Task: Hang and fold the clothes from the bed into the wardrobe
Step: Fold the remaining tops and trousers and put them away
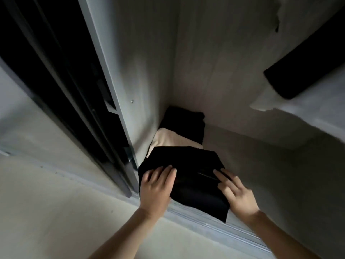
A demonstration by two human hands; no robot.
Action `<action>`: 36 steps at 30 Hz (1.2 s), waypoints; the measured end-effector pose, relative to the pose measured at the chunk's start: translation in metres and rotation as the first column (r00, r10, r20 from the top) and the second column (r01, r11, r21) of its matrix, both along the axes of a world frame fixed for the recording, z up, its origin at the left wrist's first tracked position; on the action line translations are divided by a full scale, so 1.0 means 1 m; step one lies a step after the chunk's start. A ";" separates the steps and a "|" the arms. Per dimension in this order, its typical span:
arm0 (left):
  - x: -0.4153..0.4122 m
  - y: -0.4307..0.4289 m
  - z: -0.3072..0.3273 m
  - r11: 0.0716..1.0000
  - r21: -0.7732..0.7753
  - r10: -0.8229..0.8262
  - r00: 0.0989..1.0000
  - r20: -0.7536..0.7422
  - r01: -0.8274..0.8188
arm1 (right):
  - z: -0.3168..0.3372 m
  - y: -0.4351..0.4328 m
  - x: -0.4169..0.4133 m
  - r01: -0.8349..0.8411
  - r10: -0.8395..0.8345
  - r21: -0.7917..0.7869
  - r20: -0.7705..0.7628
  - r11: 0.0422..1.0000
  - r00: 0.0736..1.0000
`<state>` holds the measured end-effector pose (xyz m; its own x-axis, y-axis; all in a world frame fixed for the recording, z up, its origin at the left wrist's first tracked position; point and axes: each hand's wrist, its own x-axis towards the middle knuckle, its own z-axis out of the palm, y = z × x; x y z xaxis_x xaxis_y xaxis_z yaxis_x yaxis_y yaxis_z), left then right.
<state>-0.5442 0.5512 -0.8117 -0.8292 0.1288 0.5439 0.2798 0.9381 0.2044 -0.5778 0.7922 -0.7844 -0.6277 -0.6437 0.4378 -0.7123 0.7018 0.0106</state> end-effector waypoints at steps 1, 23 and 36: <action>-0.021 -0.002 -0.018 0.999 -0.023 0.022 0.998 -0.063 -0.023 | -0.024 -0.006 -0.018 0.028 -0.029 -0.019 -0.038 0.999 0.999; -0.040 -0.011 -0.057 0.924 -0.320 0.184 0.492 0.851 0.209 | -0.078 -0.044 -0.022 0.119 -0.426 0.591 0.412 0.798 0.806; 0.062 0.019 0.277 0.835 -0.194 -0.101 0.489 0.866 0.515 | 0.264 0.004 0.174 0.411 -0.729 0.612 0.471 0.676 0.497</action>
